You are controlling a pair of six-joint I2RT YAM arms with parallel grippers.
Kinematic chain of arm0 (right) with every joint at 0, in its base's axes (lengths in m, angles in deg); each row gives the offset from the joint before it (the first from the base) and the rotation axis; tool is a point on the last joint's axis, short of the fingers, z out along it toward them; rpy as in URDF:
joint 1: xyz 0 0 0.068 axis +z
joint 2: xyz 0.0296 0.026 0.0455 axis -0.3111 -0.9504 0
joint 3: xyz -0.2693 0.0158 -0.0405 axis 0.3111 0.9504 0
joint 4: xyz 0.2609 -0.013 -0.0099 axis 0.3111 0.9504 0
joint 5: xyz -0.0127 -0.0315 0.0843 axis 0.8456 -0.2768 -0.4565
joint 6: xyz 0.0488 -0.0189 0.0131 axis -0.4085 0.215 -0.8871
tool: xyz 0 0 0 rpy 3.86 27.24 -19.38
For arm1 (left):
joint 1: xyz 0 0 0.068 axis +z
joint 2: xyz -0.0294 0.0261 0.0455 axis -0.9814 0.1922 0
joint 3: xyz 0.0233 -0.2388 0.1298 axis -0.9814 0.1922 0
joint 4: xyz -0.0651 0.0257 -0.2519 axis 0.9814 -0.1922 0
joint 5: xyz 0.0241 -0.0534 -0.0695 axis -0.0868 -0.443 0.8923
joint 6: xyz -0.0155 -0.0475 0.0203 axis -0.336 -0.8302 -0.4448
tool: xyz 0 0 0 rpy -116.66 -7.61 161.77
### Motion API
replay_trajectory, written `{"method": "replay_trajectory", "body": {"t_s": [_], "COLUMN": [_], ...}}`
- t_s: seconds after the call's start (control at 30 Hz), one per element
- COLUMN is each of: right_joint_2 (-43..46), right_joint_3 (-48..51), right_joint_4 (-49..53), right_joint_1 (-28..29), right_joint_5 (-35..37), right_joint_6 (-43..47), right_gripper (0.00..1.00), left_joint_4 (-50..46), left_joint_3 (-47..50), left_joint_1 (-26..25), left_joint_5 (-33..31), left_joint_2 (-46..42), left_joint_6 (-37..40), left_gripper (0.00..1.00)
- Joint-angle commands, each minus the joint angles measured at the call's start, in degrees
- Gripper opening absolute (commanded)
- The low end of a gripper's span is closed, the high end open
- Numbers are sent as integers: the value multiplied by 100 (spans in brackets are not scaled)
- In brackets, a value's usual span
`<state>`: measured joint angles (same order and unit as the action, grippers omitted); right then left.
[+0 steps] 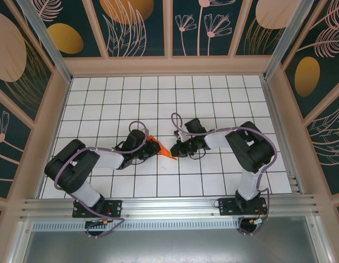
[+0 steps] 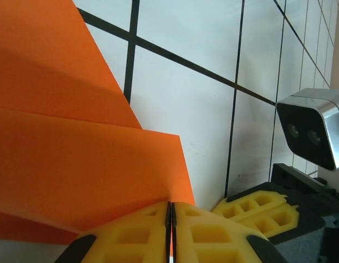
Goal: Fold a paper plane with a square sheet of paper (pick it up from the middle)
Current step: Fold the wing for the fifth time at the center of the table.
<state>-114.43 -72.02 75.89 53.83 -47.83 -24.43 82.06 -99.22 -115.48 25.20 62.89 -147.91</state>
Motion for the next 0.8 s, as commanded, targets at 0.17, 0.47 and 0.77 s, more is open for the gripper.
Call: {"method": "replay_trajectory", "body": {"t_s": [0.17,0.47,0.77], "right_joint_2": [-194,-62,502], "right_joint_3": [157,52,21], "right_joint_4": [150,240,301], "right_joint_1": [-22,-24,-20], "right_joint_5": [119,191,369], "right_joint_6": [19,63,81], "right_gripper": [5,7,21], "left_joint_4": [-171,-448,-705], "left_joint_3": [-127,-156,-235], "left_joint_1": [-24,-24,-21], "left_joint_5": [-272,-388,-450], "left_joint_2": [135,198,300], "left_joint_6": [160,96,82], "left_gripper": [12,11,10]}}
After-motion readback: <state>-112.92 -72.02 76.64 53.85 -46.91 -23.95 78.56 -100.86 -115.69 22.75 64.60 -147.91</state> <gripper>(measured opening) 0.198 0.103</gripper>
